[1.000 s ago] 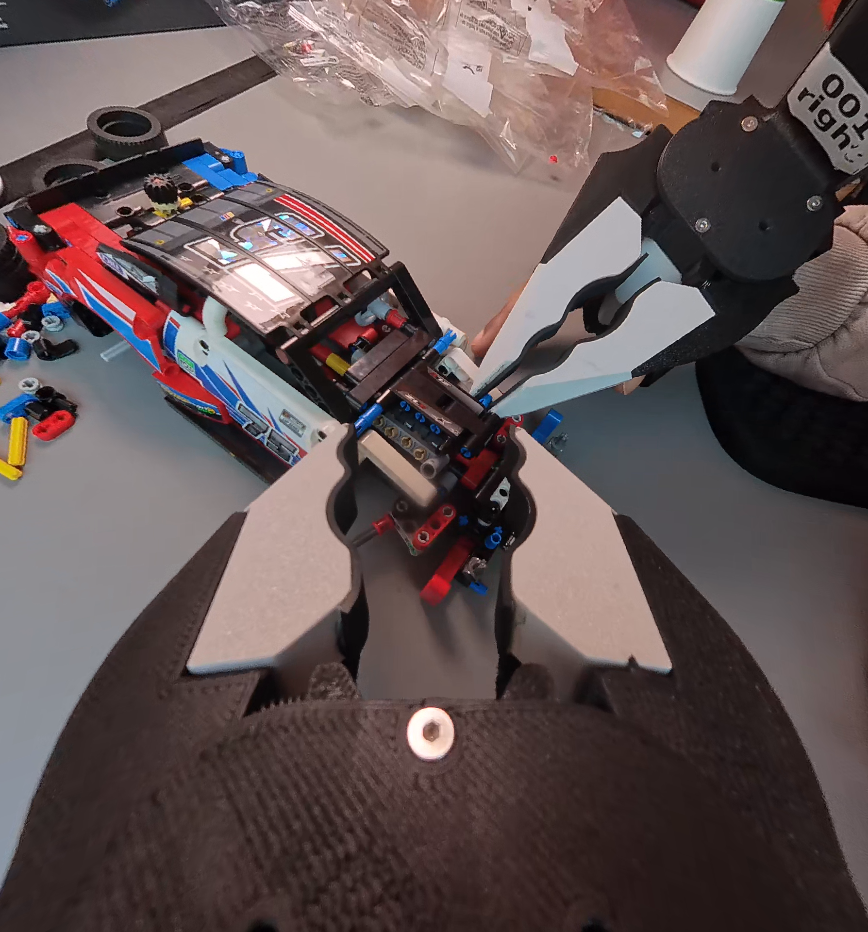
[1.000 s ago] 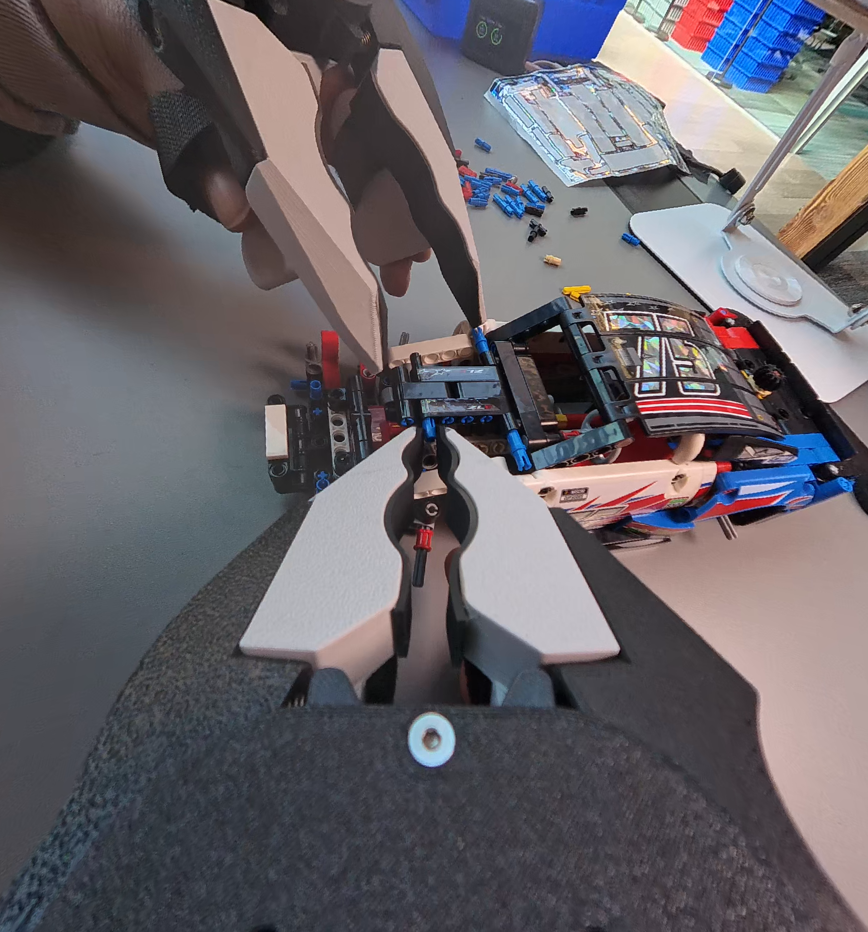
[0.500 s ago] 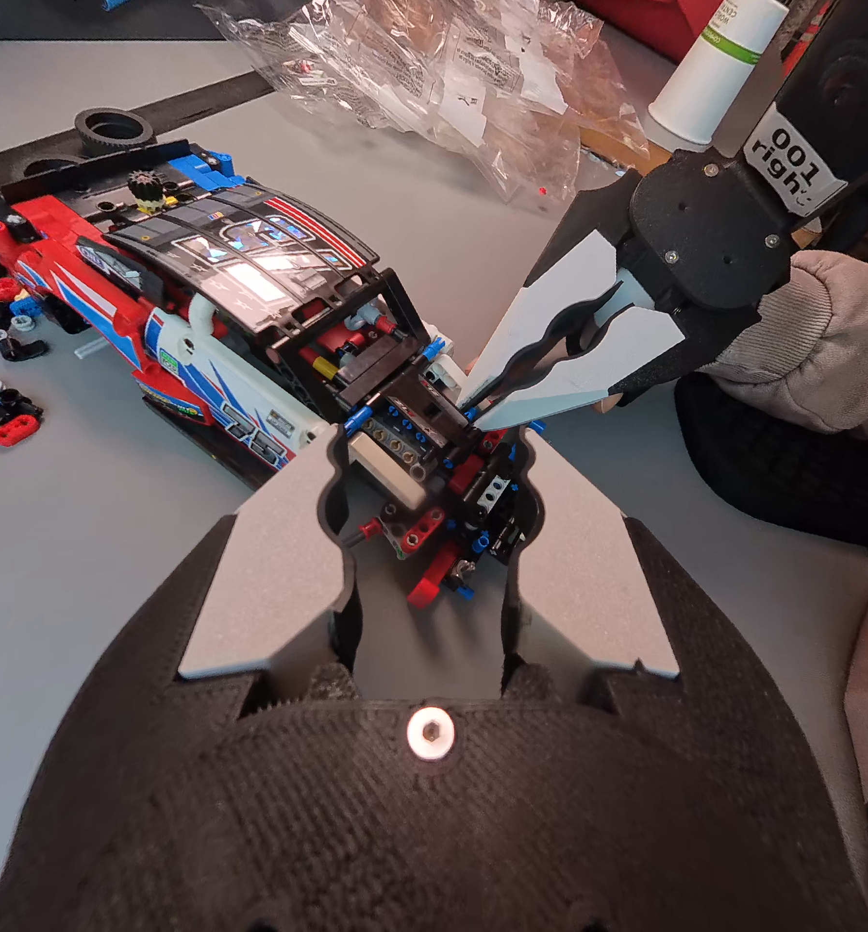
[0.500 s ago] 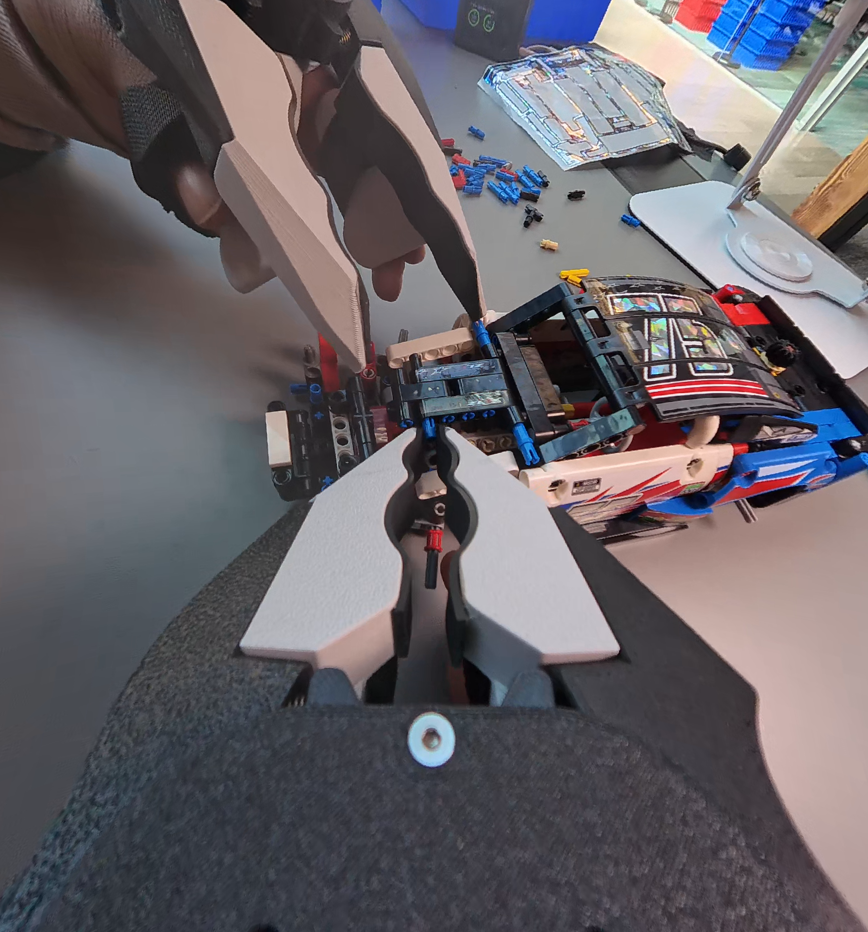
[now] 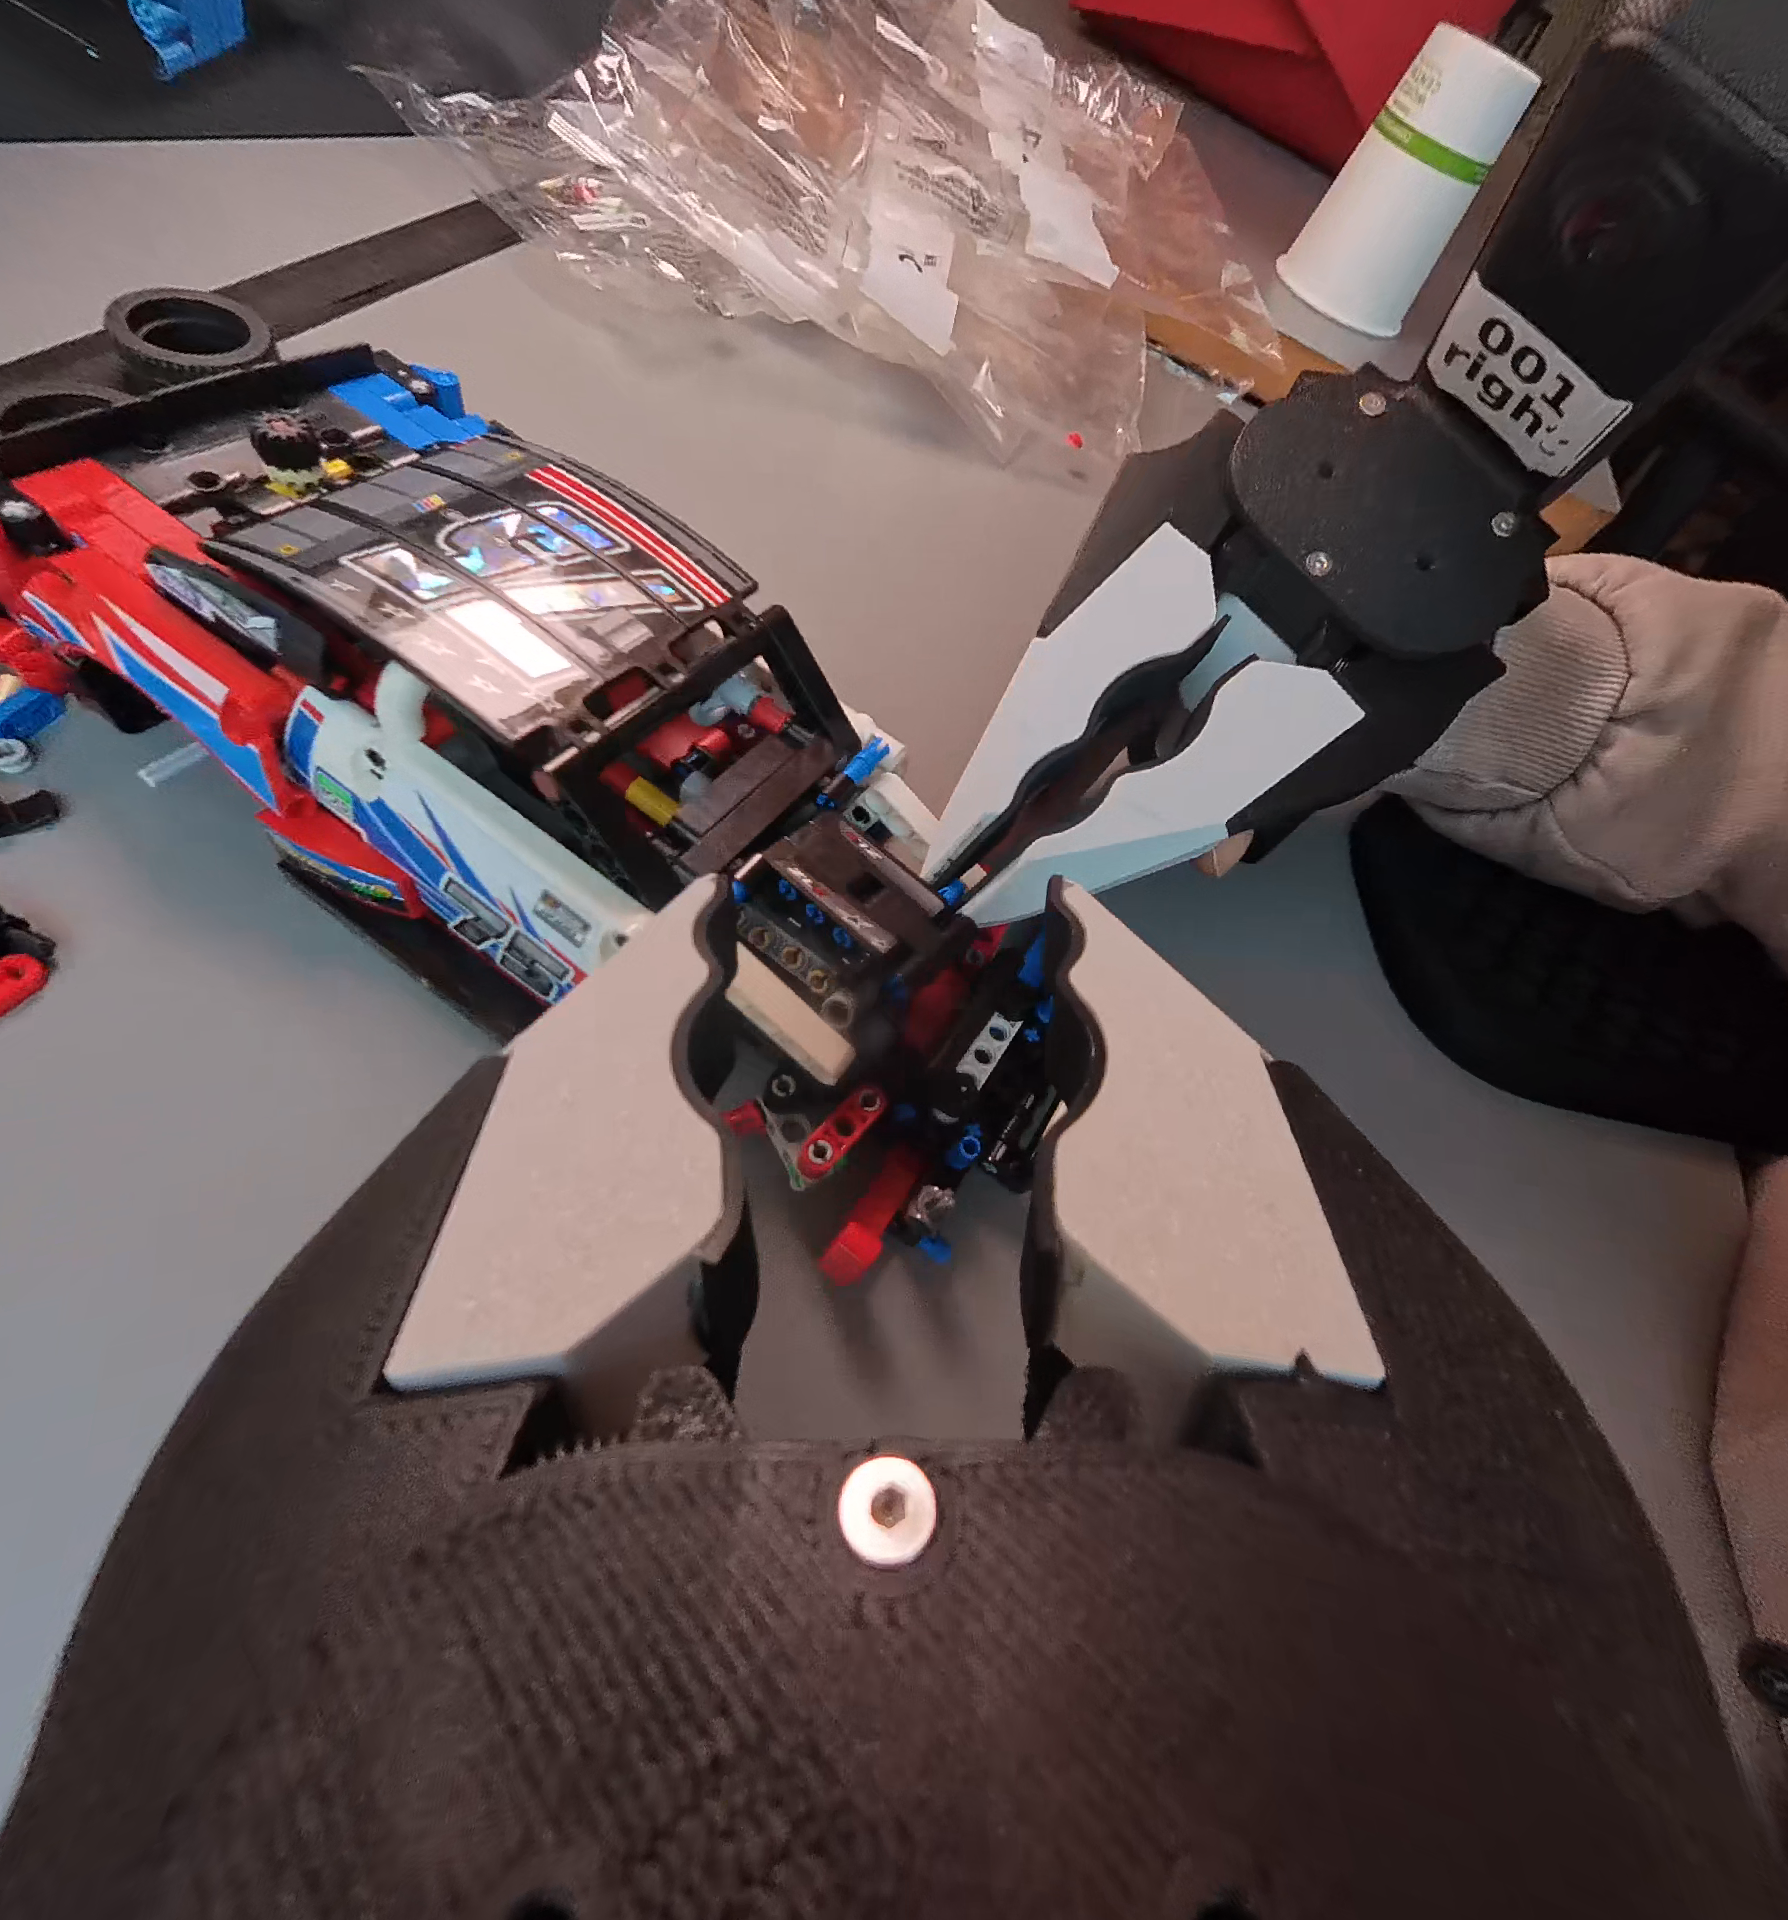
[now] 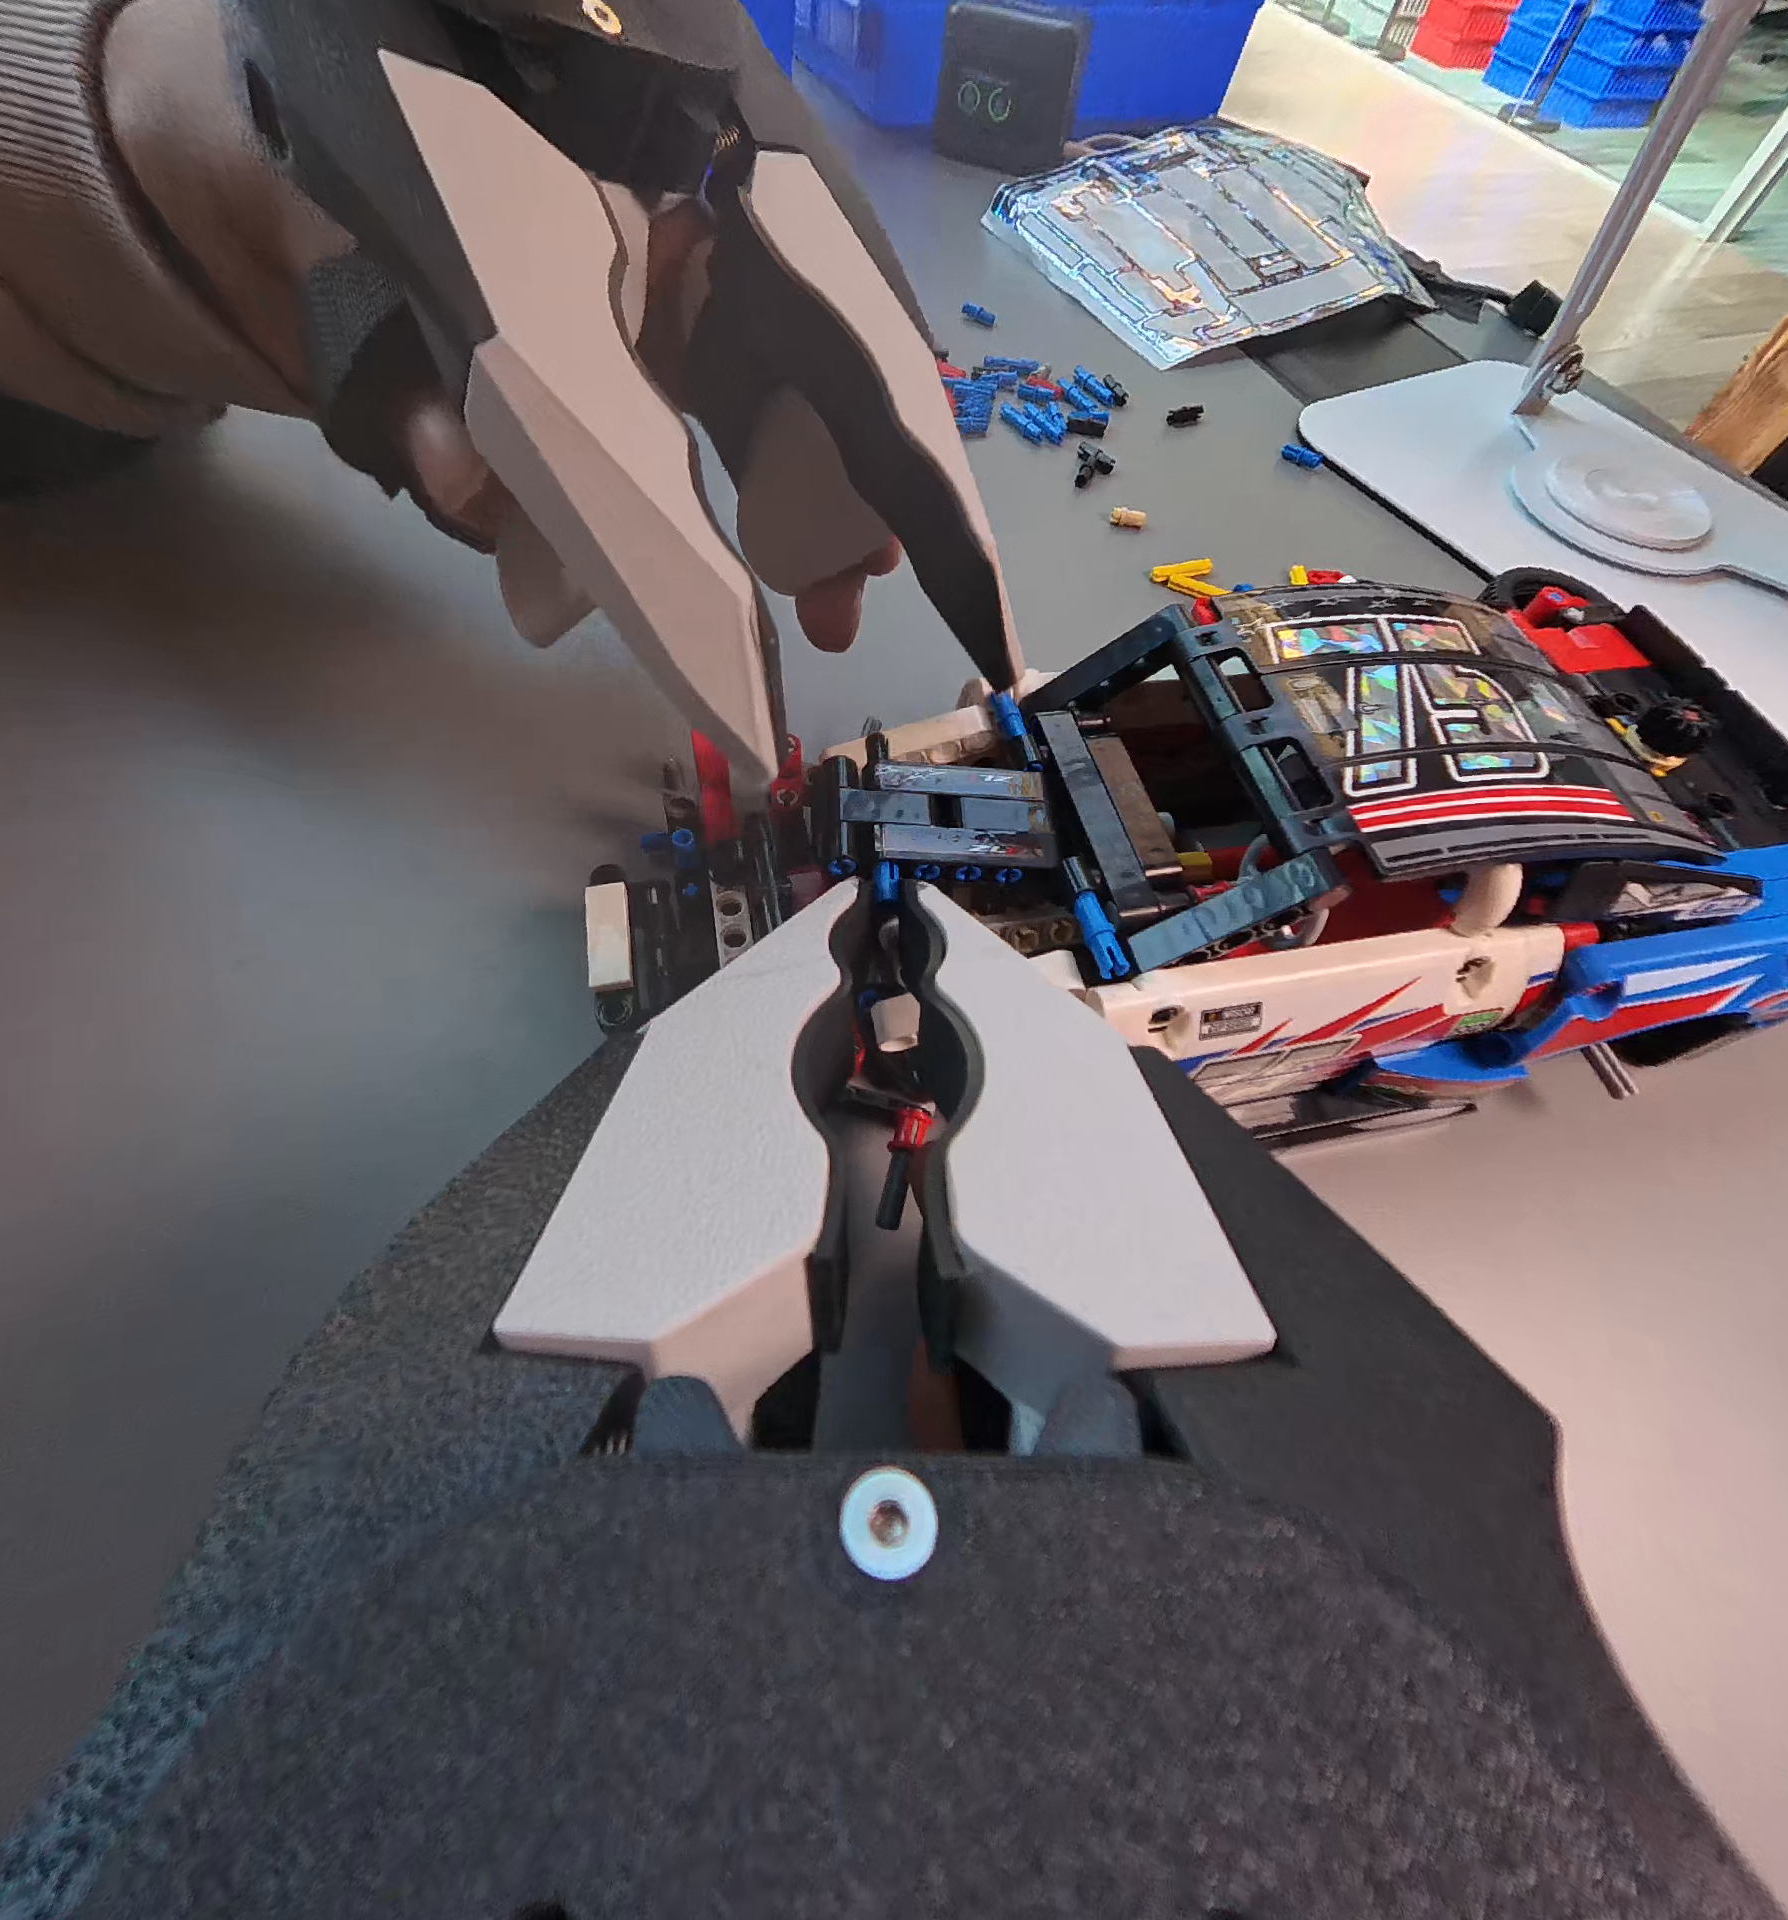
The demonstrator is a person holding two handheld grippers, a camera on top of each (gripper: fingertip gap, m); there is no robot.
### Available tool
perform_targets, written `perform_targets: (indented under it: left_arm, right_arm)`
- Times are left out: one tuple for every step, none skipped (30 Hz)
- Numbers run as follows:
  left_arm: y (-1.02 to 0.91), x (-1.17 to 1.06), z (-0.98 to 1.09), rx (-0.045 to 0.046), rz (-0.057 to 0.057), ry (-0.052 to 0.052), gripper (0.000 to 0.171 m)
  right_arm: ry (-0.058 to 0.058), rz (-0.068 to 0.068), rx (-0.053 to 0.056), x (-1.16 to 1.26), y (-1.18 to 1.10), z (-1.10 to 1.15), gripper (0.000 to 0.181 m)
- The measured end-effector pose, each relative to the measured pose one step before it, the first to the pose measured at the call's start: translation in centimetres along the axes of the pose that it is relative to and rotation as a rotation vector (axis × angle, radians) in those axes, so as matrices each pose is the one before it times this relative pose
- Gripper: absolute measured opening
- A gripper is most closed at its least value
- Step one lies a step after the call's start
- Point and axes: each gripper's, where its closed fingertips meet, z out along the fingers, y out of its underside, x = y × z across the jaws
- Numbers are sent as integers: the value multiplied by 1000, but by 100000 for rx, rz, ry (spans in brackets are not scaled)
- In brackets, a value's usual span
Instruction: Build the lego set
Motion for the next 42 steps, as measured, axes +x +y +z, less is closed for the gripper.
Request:
perform_targets:
  left_arm:
    - [1,-246,-323,407,-914,-62,58]
    - [223,-192,-253,-435,-205,-323,59]
    - [332,-155,-227,-526,259,-470,59]
    - [411,-43,-213,-441,465,-83,58]
    - [430,41,-205,-268,233,306,58]
    - [408,3,-211,-138,-15,-87,57]
    - [390,57,-225,-284,517,-107,57]
    - [307,-71,-239,-272,897,-1240,57]
    - [217,-109,-230,-164,1432,-1796,57]
    - [151,-84,-207,-1,1738,-1879,56]
    - [118,-88,-194,159,1895,-2185,56]
    - [148,-106,-154,-15,2324,-2522,56]
    - [175,-96,-140,-63,2744,-2784,56]
    - [163,-24,-133,48,2263,-2340,56]
    - [112,55,-163,418,1364,-1748,56]
    - [56,73,-171,782,852,-1627,56]
    - [50,19,-192,643,1247,-1944,56]
    - [65,-24,-226,334,1825,-2304,57]
    - [50,-100,-260,173,1897,-2626,57]
    - [-1,-91,-307,377,1520,-2266,57]
    - [-72,-69,-358,764,680,-1759,57]
    - [-109,-38,-382,936,-103,-1177,57]
    - [-100,-2,-404,842,-460,-707,57]
    - [-26,-54,-373,627,-571,-887,57]
    - [32,-96,-355,516,-582,-1034,57]
    - [92,-81,-303,251,-647,-721,57]
    - [150,-60,-271,-16,-830,-526,57]
    - [114,-19,-286,-29,-803,-253,58]
    - [36,-5,-300,207,-430,-312,58]
    - [-20,-24,-300,385,145,-577,58]
    - [-13,-41,-272,368,512,-688,58]
    - [12,-67,-211,303,484,-607,57]
    - [55,-74,-137,48,-17,-525,57]
    - [29,-20,-104,167,-301,-95,57]
    - [-23,37,-93,380,-215,154,57]
    - [-24,-21,-55,333,101,-122,57]
    - [26,-66,-13,294,514,-385,57]
    - [50,-128,21,457,572,-535,57]
    - [93,-140,35,168,129,-451,58]
    - [97,-105,6,-28,-281,-180,58]
    - [-53,-56,-45,712,-376,6,59]
    - [-129,-26,-63,1138,-478,79,59]
  right_arm:
    - [102,-11,574,28,-44,-31,1]
    - [307,-359,507,21,-46,-28,1]
    - [548,-718,124,31,-38,-42,1]
    - [764,-1093,2,48,-37,-54,1]
    - [952,-1544,374,60,-95,-82,1]
    - [1266,-1863,432,109,-85,-86,2]
    - [1028,-2340,19,64,-8,-66,2]
    - [757,-2911,-421,20,56,-21,2]
    - [1196,-3215,-387,53,42,-2,2]
    - [983,-3462,-83,-8,-2,15,2]
    - [870,-3087,-161,11,14,12,2]
    - [723,-1880,18,31,3,25,2]
    - [531,-798,326,47,-23,6,2]
    - [341,-425,122,50,34,2,2]
    - [269,-349,-536,71,147,16,3]
    - [-17,-111,-520,-7,144,25,3]
    - [159,104,-262,-13,69,37,3]
    - [236,13,-255,-10,56,50,3]
    - [288,31,-414,-19,66,51,3]
    - [520,98,-518,17,90,55,4]
    - [726,206,-612,65,106,16,6]
    - [642,120,-384,73,44,-39,7]
    - [602,265,366,66,-94,-102,7]
    - [652,582,749,69,-176,-125,7]
    - [868,878,910,101,-200,-120,6]
    - [746,697,561,84,-157,-96,6]
    - [649,186,-256,67,-28,-69,6]
    - [499,-266,-853,32,78,-46,7]
    - [466,-387,-1050,28,127,-40,8]
    - [527,-154,-687,17,98,-39,8]
    - [153,55,-701,-58,103,-4,8]
    - [456,112,-675,-28,82,49,8]
    - [517,-130,-466,-58,11,97,8]
    - [690,-267,-595,-63,-49,112,7]
    - [805,-339,-680,-72,-88,126,7]
    - [1245,-318,-1313,-4,-36,128,7]
    - [1054,-767,-1869,-10,58,104,7]
    - [578,-910,-1304,-78,-58,-16,8]
    - [366,-390,280,-102,-330,-185,8]
    - [418,332,1368,-53,-533,-321,9]
    - [638,620,1454,-1,-545,-397,9]
    - [973,573,912,62,-433,-404,10]
